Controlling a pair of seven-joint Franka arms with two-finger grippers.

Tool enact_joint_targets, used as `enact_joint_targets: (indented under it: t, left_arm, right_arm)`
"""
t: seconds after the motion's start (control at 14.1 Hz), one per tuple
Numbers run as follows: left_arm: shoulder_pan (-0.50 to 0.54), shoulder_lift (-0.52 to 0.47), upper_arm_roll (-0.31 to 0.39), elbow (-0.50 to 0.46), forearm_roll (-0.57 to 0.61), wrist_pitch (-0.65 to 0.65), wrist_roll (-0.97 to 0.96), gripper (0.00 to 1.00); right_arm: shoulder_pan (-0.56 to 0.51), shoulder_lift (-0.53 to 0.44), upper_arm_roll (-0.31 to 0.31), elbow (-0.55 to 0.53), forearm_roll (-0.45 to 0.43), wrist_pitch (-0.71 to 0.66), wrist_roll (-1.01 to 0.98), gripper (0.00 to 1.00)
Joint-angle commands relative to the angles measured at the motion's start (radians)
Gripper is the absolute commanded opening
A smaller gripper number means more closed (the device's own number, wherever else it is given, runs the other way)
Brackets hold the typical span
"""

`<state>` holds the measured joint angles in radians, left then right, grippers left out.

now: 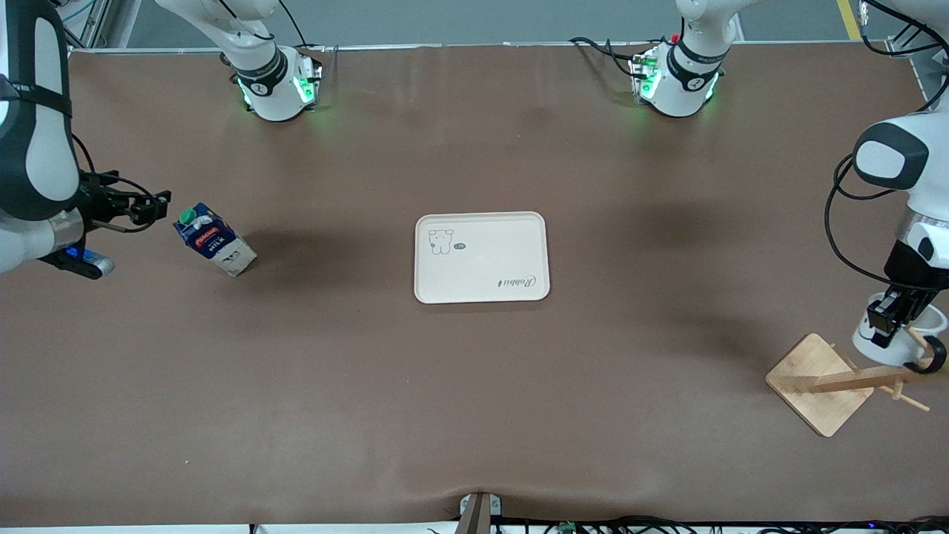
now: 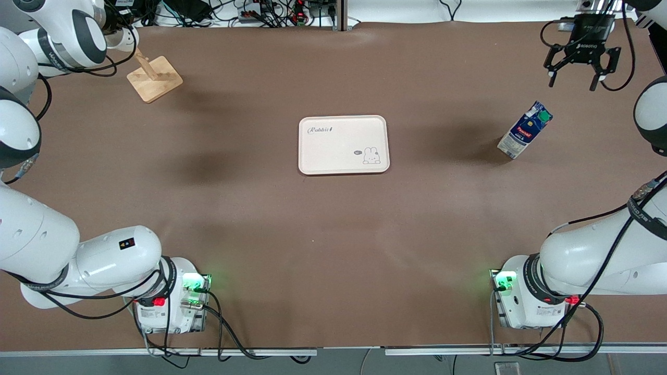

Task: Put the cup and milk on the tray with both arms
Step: 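Reach the right gripper to the milk carton while the left gripper grasps the mug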

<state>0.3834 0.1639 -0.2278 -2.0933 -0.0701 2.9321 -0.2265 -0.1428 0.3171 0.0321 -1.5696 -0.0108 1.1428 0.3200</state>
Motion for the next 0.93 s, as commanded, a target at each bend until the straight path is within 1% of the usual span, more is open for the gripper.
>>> enact_joint_targets:
  t: [0.0,0.21,0.36,0.43,0.57,0.64,0.78,0.85]
  left_arm:
    - [-0.001,0.011,-0.028,0.033,-0.03,0.01,0.026,0.0]
    - [-0.001,-0.007,-0.05,0.024,-0.03,0.002,0.019,0.0]
    - [0.0,-0.036,-0.073,-0.005,-0.031,-0.011,0.01,0.0]
    - [0.0,-0.061,-0.074,-0.023,-0.031,-0.022,0.009,0.0]
    - [0.006,-0.124,-0.074,-0.048,-0.031,-0.114,0.009,0.0]
    - [0.008,-0.15,-0.074,-0.048,-0.031,-0.173,0.009,0.0]
    - [0.009,-0.187,-0.074,-0.048,-0.031,-0.247,0.009,0.0]
    - [0.008,-0.201,-0.074,-0.047,-0.031,-0.284,0.006,0.0]
  right_arm:
    - [-0.03,-0.062,0.005,-0.15,0.015,0.095,0.017,1.0]
    - [-0.035,-0.091,0.003,-0.211,0.015,0.166,0.021,1.0]
    - [-0.044,-0.145,0.003,-0.294,0.018,0.262,0.022,1.0]
    - [-0.049,-0.165,0.003,-0.329,0.034,0.302,0.025,1.0]
    - [-0.054,-0.167,0.002,-0.34,0.101,0.318,0.033,1.0]
    - [-0.057,-0.167,0.002,-0.34,0.106,0.319,0.033,1.0]
    - [-0.057,-0.176,0.002,-0.342,0.107,0.321,0.034,1.0]
    - [-0.055,-0.187,0.002,-0.352,0.107,0.342,0.034,1.0]
